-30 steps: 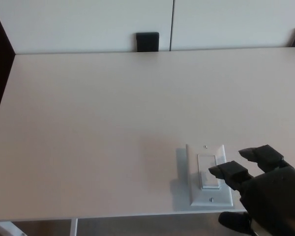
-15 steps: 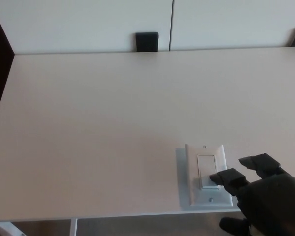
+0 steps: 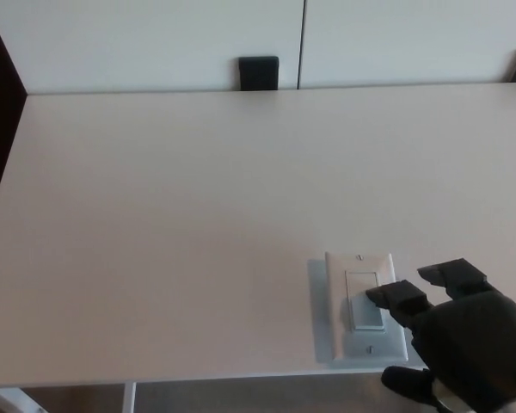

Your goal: The robot walk towards a table in front and then clicks the light switch button using the right hand's index finger

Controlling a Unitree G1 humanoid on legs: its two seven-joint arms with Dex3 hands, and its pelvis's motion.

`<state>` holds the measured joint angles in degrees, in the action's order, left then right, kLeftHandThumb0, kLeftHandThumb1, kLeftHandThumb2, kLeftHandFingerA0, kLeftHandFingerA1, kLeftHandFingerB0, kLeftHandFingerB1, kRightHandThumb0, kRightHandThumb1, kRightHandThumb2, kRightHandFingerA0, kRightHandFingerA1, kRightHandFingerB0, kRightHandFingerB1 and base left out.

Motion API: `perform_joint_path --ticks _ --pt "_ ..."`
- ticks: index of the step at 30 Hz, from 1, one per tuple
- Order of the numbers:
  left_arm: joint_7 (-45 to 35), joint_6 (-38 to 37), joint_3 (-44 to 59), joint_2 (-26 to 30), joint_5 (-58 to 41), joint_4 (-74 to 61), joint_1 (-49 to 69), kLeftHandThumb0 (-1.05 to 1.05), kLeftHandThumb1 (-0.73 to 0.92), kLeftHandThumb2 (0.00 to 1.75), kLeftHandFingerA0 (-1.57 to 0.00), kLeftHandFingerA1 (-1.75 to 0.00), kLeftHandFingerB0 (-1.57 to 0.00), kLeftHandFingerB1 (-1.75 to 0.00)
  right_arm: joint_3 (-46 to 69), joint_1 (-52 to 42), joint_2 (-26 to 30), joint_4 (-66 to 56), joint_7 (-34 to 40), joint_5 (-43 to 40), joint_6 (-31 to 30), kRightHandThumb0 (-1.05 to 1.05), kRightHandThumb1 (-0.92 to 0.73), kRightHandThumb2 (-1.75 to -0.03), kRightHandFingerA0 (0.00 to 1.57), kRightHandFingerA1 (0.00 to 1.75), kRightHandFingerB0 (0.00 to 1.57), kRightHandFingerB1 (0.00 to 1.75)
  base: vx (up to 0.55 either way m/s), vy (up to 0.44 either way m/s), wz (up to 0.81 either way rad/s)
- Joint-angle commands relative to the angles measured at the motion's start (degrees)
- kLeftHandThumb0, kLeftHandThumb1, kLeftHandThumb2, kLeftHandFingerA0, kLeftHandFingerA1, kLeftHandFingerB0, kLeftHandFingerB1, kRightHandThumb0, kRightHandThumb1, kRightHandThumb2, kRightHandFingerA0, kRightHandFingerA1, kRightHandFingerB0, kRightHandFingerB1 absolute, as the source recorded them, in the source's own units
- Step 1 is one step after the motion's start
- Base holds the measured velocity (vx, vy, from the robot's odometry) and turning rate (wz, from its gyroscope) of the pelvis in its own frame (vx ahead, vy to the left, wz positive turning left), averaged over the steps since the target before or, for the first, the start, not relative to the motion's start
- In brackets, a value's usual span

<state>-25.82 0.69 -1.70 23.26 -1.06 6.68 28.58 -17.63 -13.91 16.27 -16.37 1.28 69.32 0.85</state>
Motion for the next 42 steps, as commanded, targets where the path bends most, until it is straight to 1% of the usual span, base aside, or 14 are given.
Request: perform_joint_path --ticks 1,5,6,7,9,10,11,12,18,21,33,40,41,42 --pt "-0.59 -0.41 0.10 1.06 0.57 0.07 -0.09 -0.33 0.61 0.58 -0.48 -0.40 -0.37 -0.35 -1.26 -1.35 1.05 0.65 0.76 0.04 -0.92 -0.91 -0.61 -0.96 0.28 0.52 0.47 0.49 0.00 0.000 0.00" --pt "-0.35 -0.35 0.00 1.02 0.96 0.03 -0.11 -0.34 0.61 0.58 -0.49 -0.40 -0.38 -0.35 -2.29 -2.46 1.49 0.01 0.53 0.16 -1.08 -0.91 -0.61 -0.96 0.26 0.52 0.45 0.48 0.00 0.000 0.00" --pt "-0.31 -0.22 -0.01 1.02 1.03 -0.05 -0.10 -0.34 0.61 0.58 -0.48 -0.40 -0.38 -0.35 -2.57 -2.59 1.53 0.16 0.78 0.26 -1.16 -0.91 -0.62 -0.97 0.29 0.51 0.46 0.48 0.00 0.000 0.00" --pt "-0.26 0.04 -0.02 1.01 1.09 -0.25 -0.04 -0.33 0.61 0.58 -0.48 -0.40 -0.38 -0.35 -3.01 -2.78 1.58 0.55 1.38 0.49 -1.19 -0.87 -0.59 -0.96 0.29 0.51 0.48 0.50 0.00 0.000 0.00" --pt "-0.25 0.20 0.00 0.99 1.09 -0.39 -0.01 -0.33 0.61 0.58 -0.48 -0.40 -0.38 -0.35 -3.26 -2.79 1.71 0.75 1.77 0.48 -1.27 -0.87 -0.59 -0.96 0.29 0.51 0.48 0.50 0.00 0.000 0.00" --pt "-0.39 0.14 0.02 0.99 0.99 -0.34 -0.01 -0.33 0.61 0.58 -0.48 -0.40 -0.38 -0.35 -3.61 -3.03 1.78 1.08 1.90 0.44 -1.28 -0.83 -0.69 -0.62 0.31 0.43 0.52 0.36 0.00 0.000 0.00" --pt "-0.42 -0.02 0.04 1.05 1.04 -0.34 0.01 -0.34 0.61 0.58 -0.48 -0.40 -0.38 -0.35 -3.79 -3.30 1.90 1.71 3.09 0.11 -0.95 -0.91 -0.61 -0.96 0.28 0.51 0.48 0.50 0.00 0.000 0.00" --pt "-0.42 0.06 0.06 1.08 1.06 -0.41 -0.01 -0.34 0.61 0.59 -0.47 -0.40 -0.38 -0.35 -3.99 -3.48 2.03 2.31 3.89 -0.11 -0.79 -0.81 -0.69 -0.62 0.34 0.43 0.54 0.37 0.00 0.000 0.00" --pt "-0.64 0.23 0.38 1.03 0.54 -0.67 -0.42 -0.33 0.61 0.58 -0.49 -0.40 -0.39 -0.35 -4.92 -4.57 3.06 4.35 5.61 -0.22 -1.25 -0.81 -0.69 -0.62 0.37 0.41 0.54 0.37 0.00 0.000 0.00" --pt "-0.95 0.91 0.55 1.08 0.21 -0.89 -0.52 -0.33 0.61 0.59 -0.46 -0.40 -0.37 -0.35 -5.29 -5.27 3.47 4.65 6.08 -0.17 -1.61 -0.81 -0.69 -0.61 0.37 0.40 0.54 0.36 0.00 0.000 0.00" --pt "-0.98 0.56 0.53 0.76 0.22 0.60 -1.41 -0.33 0.61 0.59 -0.46 -0.41 -0.37 -0.35 -5.43 -7.37 4.47 4.79 6.41 -0.89 -2.32 -0.80 -0.67 -0.61 0.36 0.39 0.53 0.36 0.00 0.000 0.00" --pt "-1.19 0.69 0.49 0.90 0.39 0.28 -1.08 -0.33 0.61 0.58 -0.47 -0.40 -0.37 -0.34 -5.36 -9.55 5.46 2.63 5.53 -1.82 -2.48 -0.83 -0.68 -0.61 0.31 0.42 0.50 0.36 0.00 0.000 0.00" --pt "-1.17 0.73 0.48 1.00 0.51 0.27 -1.10 -0.33 0.61 0.58 -0.46 -0.40 -0.37 -0.34 -5.34 -9.86 5.60 2.24 5.60 -1.79 -2.47 -0.92 -0.61 -0.95 0.27 0.49 0.44 0.47 0.00 0.000 0.00" --pt "-1.33 0.49 0.50 1.07 0.46 0.50 -1.17 -0.33 0.61 0.58 -0.46 -0.40 -0.37 -0.34 -5.39 -10.06 5.77 1.90 5.71 -1.68 -2.49 -0.92 -0.61 -0.95 0.27 0.50 0.44 0.47 0.00 0.000 0.00"
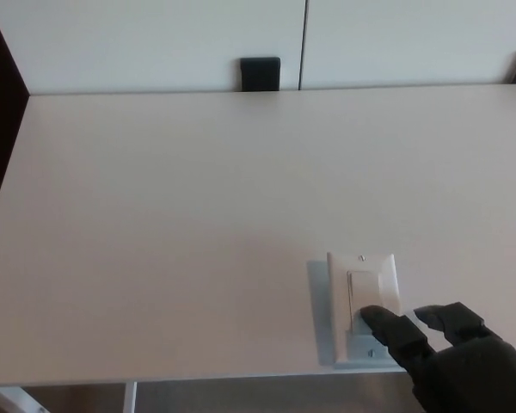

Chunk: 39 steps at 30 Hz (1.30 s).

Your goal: The robot walk towards a table in front and then clicks the light switch button using the right hand's index finger

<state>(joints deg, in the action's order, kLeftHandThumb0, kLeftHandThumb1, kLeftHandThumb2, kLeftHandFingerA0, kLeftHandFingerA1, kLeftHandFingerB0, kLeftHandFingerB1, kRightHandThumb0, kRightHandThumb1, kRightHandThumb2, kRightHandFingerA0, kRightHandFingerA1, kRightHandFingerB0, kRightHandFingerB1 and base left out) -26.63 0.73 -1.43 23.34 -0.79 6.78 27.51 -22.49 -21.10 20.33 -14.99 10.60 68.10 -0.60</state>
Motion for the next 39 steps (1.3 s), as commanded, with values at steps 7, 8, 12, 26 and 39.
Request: perform_joint_path --ticks 7,8,12,26,39 --pt "-0.48 0.37 0.13 0.94 0.30 0.34 -0.12 -0.33 0.61 0.58 -0.47 -0.40 -0.37 -0.35 -0.52 -4.10 2.18 -1.80 -3.81 -0.42 -1.02 -0.83 -0.68 -0.62 0.29 0.42 0.51 0.36 0.00 0.000 0.00" --pt "-0.38 0.07 0.08 1.02 0.54 0.48 -0.01 -0.33 0.62 0.58 -0.47 -0.40 -0.37 -0.34 -0.56 -4.38 2.35 -2.25 -3.87 -0.38 -0.91 -0.82 -0.68 -0.62 0.29 0.42 0.50 0.36 0.00 0.000 0.00" --pt "-0.21 0.59 0.15 1.00 0.53 0.01 0.16 -0.33 0.61 0.58 -0.48 -0.40 -0.38 -0.35 0.51 -5.77 2.75 -6.17 -4.46 -1.38 -0.66 -0.82 -0.70 -0.61 0.29 0.41 0.51 0.35 0.00 0.000 0.00" --pt "-0.48 0.61 0.25 1.07 0.26 0.58 -0.46 -0.34 0.61 0.58 -0.48 -0.40 -0.37 -0.35 13.24 -23.47 5.88 -32.03 -3.14 -12.88 7.45 -0.86 -0.61 -0.97 0.17 0.53 0.39 0.50 0.00 0.000 0.00" --pt "-0.41 0.18 -0.12 0.84 0.43 0.43 1.97 -0.33 0.61 0.59 -0.46 -0.40 -0.37 -0.35 19.28 -32.08 6.46 -10.31 1.15 -26.66 19.82 -0.81 -0.68 -0.61 0.34 0.45 0.48 0.41 0.00 0.000 0.00"
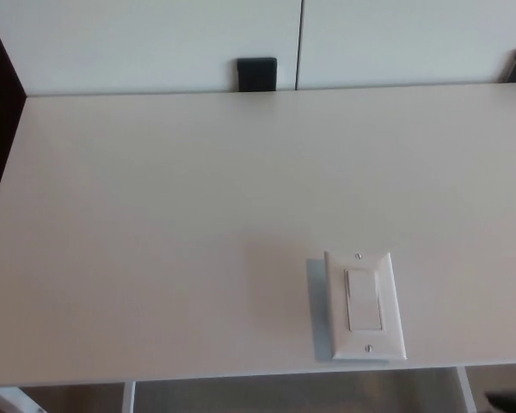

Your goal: The robot walk towards a table in front and then clicks the light switch button using the right hand's index finger

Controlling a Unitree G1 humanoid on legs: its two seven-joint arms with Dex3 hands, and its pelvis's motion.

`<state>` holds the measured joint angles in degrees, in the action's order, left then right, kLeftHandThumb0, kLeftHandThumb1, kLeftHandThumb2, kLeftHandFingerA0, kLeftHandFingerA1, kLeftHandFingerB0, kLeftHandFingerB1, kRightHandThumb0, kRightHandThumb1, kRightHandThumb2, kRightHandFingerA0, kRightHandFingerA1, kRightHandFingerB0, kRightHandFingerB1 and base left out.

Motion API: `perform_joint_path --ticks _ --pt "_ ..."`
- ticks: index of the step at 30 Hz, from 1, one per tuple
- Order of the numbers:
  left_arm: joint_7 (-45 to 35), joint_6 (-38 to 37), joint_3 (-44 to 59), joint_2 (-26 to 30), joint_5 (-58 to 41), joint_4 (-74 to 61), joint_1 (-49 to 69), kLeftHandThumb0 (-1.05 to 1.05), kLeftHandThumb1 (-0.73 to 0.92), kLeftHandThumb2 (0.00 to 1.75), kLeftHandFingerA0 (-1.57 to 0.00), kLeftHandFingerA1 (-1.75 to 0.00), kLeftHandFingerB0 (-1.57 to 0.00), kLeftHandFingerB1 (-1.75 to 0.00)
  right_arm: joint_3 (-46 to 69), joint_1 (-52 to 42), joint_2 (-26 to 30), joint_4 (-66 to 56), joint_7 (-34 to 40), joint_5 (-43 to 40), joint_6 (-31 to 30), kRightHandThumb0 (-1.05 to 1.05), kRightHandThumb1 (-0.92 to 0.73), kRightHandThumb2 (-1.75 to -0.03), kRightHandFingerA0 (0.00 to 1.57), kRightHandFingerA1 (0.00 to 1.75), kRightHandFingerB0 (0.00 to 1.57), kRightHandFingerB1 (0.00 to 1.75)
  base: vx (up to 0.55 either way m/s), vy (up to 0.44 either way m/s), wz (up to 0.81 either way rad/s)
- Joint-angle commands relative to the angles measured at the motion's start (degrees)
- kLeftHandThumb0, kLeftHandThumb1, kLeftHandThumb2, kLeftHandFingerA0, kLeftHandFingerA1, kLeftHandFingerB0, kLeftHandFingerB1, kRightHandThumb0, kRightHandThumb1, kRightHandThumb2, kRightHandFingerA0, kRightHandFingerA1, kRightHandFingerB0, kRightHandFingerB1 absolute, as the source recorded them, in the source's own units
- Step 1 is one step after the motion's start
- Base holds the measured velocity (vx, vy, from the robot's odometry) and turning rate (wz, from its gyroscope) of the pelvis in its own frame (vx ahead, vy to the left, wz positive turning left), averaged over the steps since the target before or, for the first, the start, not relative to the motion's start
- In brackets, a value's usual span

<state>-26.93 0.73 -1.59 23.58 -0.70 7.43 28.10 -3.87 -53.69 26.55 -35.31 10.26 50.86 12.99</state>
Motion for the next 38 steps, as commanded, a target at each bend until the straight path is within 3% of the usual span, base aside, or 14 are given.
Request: perform_joint_path --ticks 1,7,8,9,13,17,18,20,21,23,24,29,30,38 --pt "-0.06 -0.14 0.02 0.38 0.21 -0.12 1.90 -0.33 0.60 0.59 -0.45 -0.40 -0.37 -0.35 0.39 1.19 -0.07 14.04 0.18 -10.89 5.70 -0.76 -0.64 -0.60 0.34 0.43 0.48 0.41 0.00 0.000 0.00" --pt "0.14 -1.11 -0.12 -0.22 0.21 1.17 2.51 -0.34 0.60 0.58 -0.47 -0.40 -0.37 -0.35 -0.99 8.70 -2.08 32.49 -2.14 -12.68 2.82 -0.82 -0.56 -0.63 0.35 0.47 0.45 0.45 0.00 0.000 0.00" --pt "0.13 -1.31 -0.08 -0.32 0.13 1.32 2.73 -0.34 0.60 0.58 -0.46 -0.40 -0.37 -0.35 -0.99 9.38 -2.03 33.97 -2.46 -13.12 2.98 -0.78 -0.49 -0.94 0.21 0.49 0.43 0.57 0.00 0.000 0.00" --pt "0.08 -1.39 -0.07 -0.38 0.10 1.37 2.87 -0.33 0.61 0.58 -0.47 -0.41 -0.37 -0.35 -0.81 10.20 -2.26 35.72 -3.01 -14.14 2.95 -0.81 -0.58 -0.61 0.35 0.45 0.45 0.44 0.00 0.000 0.00" --pt "0.31 -1.74 0.06 -0.16 0.66 1.47 2.59 -0.35 0.61 0.58 -0.47 -0.41 -0.37 -0.35 0.36 13.98 -3.09 42.19 -5.70 -18.76 2.76 -0.85 -0.52 -0.93 0.24 0.52 0.37 0.54 0.00 0.000 0.00" --pt "0.05 -1.58 0.14 -0.27 0.30 1.00 2.61 -0.33 0.61 0.58 -0.47 -0.41 -0.37 -0.35 1.93 15.60 -4.07 44.32 -9.96 -24.94 2.24 -0.83 -0.50 -0.91 0.19 0.50 0.36 0.54 0.00 0.000 0.00" --pt "-0.21 -1.57 0.13 -0.26 0.15 1.25 2.54 -0.34 0.61 0.58 -0.46 -0.41 -0.36 -0.35 2.30 16.23 -4.33 45.73 -10.63 -26.06 2.21 -0.80 -0.60 -0.60 0.30 0.48 0.37 0.42 0.00 0.000 0.00" --pt "-0.13 -1.62 0.20 -0.38 0.11 1.85 2.22 -0.33 0.61 0.58 -0.47 -0.41 -0.37 -0.35 2.89 16.68 -4.58 46.54 -12.23 -27.86 1.49 -0.82 -0.60 -0.59 0.30 0.48 0.36 0.42 0.00 0.000 0.00" --pt "0.13 -0.81 0.41 -0.40 0.07 1.60 2.16 -0.33 0.61 0.58 -0.47 -0.40 -0.37 -0.34 3.19 16.59 -4.77 46.24 -13.07 -28.74 0.98 -0.82 -0.49 -0.92 0.19 0.51 0.35 0.54 0.00 0.000 0.00" --pt "0.73 -0.74 0.66 -0.35 0.40 1.62 2.05 -0.32 0.60 0.58 -0.48 -0.40 -0.38 -0.35 3.52 16.26 -4.91 45.29 -14.21 -29.59 -0.01 -0.82 -0.50 -0.91 0.18 0.50 0.34 0.53 0.00 0.000 0.00" --pt "1.28 -1.54 0.77 -0.07 1.06 1.70 2.16 -0.33 0.60 0.58 -0.48 -0.40 -0.38 -0.35 3.71 15.94 -5.22 44.18 -15.29 -30.39 -1.22 -0.78 -0.59 -0.58 0.29 0.47 0.35 0.41 0.00 0.000 0.00" --pt "2.98 -1.88 1.90 0.56 1.95 3.27 0.80 -0.33 0.60 0.59 -0.46 -0.40 -0.37 -0.35 4.35 15.87 -5.32 43.88 -16.87 -32.72 -0.56 -0.83 -0.49 -0.90 0.18 0.50 0.31 0.52 0.00 0.000 0.00" --pt "2.84 -1.54 2.22 0.46 1.49 3.45 0.60 -0.32 0.60 0.59 -0.46 -0.40 -0.37 -0.35 4.39 15.87 -5.20 43.50 -17.45 -32.94 -1.23 -0.80 -0.58 -0.62 0.31 0.49 0.34 0.42 0.00 0.000 0.00" --pt "3.63 -1.82 4.05 0.76 1.79 4.44 -0.31 -0.35 0.59 0.58 -0.49 -0.40 -0.39 -0.35 4.46 16.44 -4.83 42.58 -19.93 -34.88 -2.29 -0.76 -0.59 -0.57 0.31 0.48 0.36 0.41 0.00 0.000 0.00"
